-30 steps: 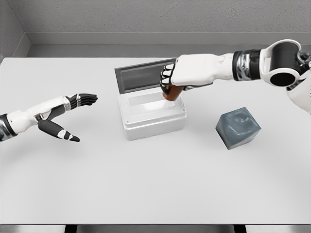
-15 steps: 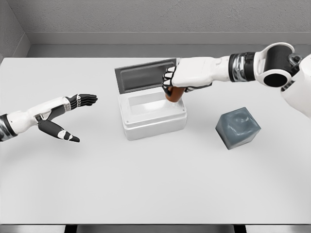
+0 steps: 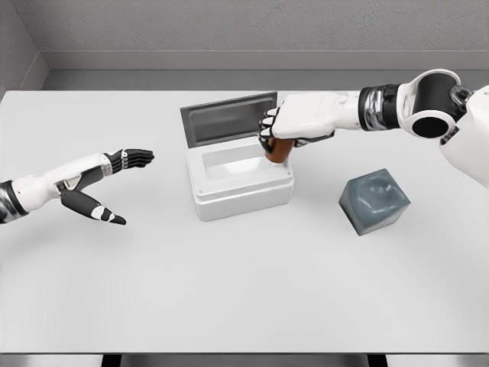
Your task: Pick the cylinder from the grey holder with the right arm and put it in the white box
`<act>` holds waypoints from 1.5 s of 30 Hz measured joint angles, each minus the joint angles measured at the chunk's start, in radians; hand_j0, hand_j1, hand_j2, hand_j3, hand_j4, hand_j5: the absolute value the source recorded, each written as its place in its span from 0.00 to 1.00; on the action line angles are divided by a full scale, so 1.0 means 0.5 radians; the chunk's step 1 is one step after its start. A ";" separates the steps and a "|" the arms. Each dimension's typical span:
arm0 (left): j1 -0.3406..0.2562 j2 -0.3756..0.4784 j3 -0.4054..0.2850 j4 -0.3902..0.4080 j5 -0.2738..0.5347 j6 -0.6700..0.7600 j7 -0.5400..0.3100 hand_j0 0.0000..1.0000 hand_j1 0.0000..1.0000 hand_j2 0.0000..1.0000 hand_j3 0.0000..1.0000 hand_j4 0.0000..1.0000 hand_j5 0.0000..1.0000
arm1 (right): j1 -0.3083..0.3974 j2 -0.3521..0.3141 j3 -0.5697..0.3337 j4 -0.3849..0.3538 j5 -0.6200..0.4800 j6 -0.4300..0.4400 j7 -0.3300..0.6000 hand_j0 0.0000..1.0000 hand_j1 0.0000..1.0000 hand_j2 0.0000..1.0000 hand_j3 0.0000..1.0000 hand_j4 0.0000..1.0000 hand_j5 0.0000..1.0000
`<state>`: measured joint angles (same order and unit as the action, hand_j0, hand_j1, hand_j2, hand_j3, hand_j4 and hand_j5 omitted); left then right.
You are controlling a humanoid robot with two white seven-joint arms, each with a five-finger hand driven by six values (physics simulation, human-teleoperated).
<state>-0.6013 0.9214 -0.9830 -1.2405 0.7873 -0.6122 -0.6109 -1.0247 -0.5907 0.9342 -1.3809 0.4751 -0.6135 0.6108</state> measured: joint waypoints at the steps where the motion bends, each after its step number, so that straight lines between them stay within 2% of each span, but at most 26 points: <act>1: 0.000 0.000 0.000 0.000 0.000 0.000 0.000 1.00 1.00 1.00 1.00 1.00 1.00 | -0.003 0.001 -0.001 0.002 0.012 0.000 0.001 0.58 0.58 0.58 0.58 0.58 0.58; 5: 0.000 0.000 0.000 -0.001 0.000 0.000 0.000 1.00 1.00 1.00 1.00 1.00 1.00 | -0.031 0.011 -0.005 0.006 0.042 0.000 0.001 0.64 0.64 0.64 0.64 0.64 0.64; 9: 0.000 0.001 0.000 -0.002 -0.001 0.000 0.000 1.00 1.00 1.00 1.00 1.00 1.00 | -0.061 0.050 -0.010 -0.001 0.043 0.000 0.001 0.64 0.64 0.64 0.64 0.64 0.64; 10: 0.000 0.001 0.000 -0.003 -0.001 0.000 0.000 1.00 1.00 1.00 1.00 1.00 1.00 | -0.080 0.057 -0.011 -0.009 0.039 0.000 0.001 0.79 0.79 0.79 0.79 0.79 0.79; 11: 0.000 0.001 0.000 -0.003 -0.001 0.000 0.000 1.00 1.00 1.00 1.00 1.00 1.00 | -0.086 0.060 -0.013 -0.021 0.037 0.000 0.001 0.84 0.84 0.84 0.84 0.84 0.84; 12: 0.000 0.001 0.000 -0.003 -0.001 0.000 0.000 1.00 1.00 1.00 1.00 1.00 1.00 | -0.089 0.063 -0.014 -0.049 0.036 0.000 0.001 1.00 1.00 1.00 1.00 1.00 1.00; 18: 0.000 0.001 0.000 -0.003 -0.001 0.000 0.000 1.00 1.00 1.00 1.00 1.00 1.00 | -0.071 0.040 -0.040 -0.206 0.027 0.000 0.001 1.00 1.00 1.00 1.00 1.00 1.00; 21: 0.000 0.001 0.000 -0.003 -0.001 0.000 0.000 1.00 1.00 1.00 1.00 1.00 1.00 | -0.003 -0.034 -0.155 -0.290 0.010 -0.001 0.001 1.00 1.00 1.00 1.00 1.00 1.00; 23: 0.000 0.000 -0.001 -0.003 -0.001 0.000 0.000 1.00 1.00 1.00 1.00 1.00 1.00 | 0.003 -0.138 -0.314 -0.325 -0.094 -0.001 0.001 1.00 1.00 1.00 1.00 1.00 1.00; 26: -0.006 0.002 0.000 -0.002 0.001 0.000 0.000 1.00 1.00 1.00 1.00 1.00 1.00 | 0.110 -0.353 -0.573 -0.346 -0.267 -0.001 0.001 1.00 1.00 1.00 1.00 1.00 1.00; 28: -0.052 0.004 0.000 0.000 0.012 -0.001 0.000 1.00 1.00 1.00 1.00 1.00 1.00 | 0.251 -0.483 -0.697 -0.342 -0.319 -0.001 0.001 1.00 1.00 1.00 1.00 1.00 1.00; 30: -0.196 -0.006 0.002 0.007 0.039 -0.004 -0.001 1.00 1.00 1.00 1.00 1.00 1.00 | 0.347 -0.571 -0.767 -0.331 -0.344 -0.001 0.001 1.00 1.00 1.00 1.00 1.00 1.00; 33: -0.402 -0.158 0.014 0.153 0.083 0.000 0.000 1.00 1.00 1.00 1.00 1.00 1.00 | 0.399 -0.642 -0.813 -0.307 -0.350 -0.001 0.001 1.00 1.00 1.00 1.00 1.00 1.00; 34: -0.426 -0.230 0.017 0.221 0.085 0.002 0.000 1.00 1.00 1.00 1.00 1.00 1.00 | 0.414 -0.653 -0.819 -0.296 -0.346 -0.001 0.001 1.00 1.00 1.00 1.00 1.00 1.00; 39: -0.466 -0.473 0.025 0.486 0.073 0.028 0.000 1.00 1.00 1.00 1.00 1.00 1.00 | 0.451 -0.675 -0.830 -0.268 -0.339 -0.001 0.001 1.00 1.00 1.00 1.00 1.00 1.00; 45: -0.488 -0.628 0.032 0.628 0.049 0.103 0.000 1.00 1.00 1.00 1.00 1.00 1.00 | 0.469 -0.678 -0.823 -0.255 -0.332 0.000 0.001 1.00 1.00 1.00 1.00 1.00 1.00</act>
<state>-0.8452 0.6074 -0.9672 -0.9267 0.8119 -0.5608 -0.6109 -0.7900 -0.9299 0.5228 -1.5086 0.3090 -0.6138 0.6114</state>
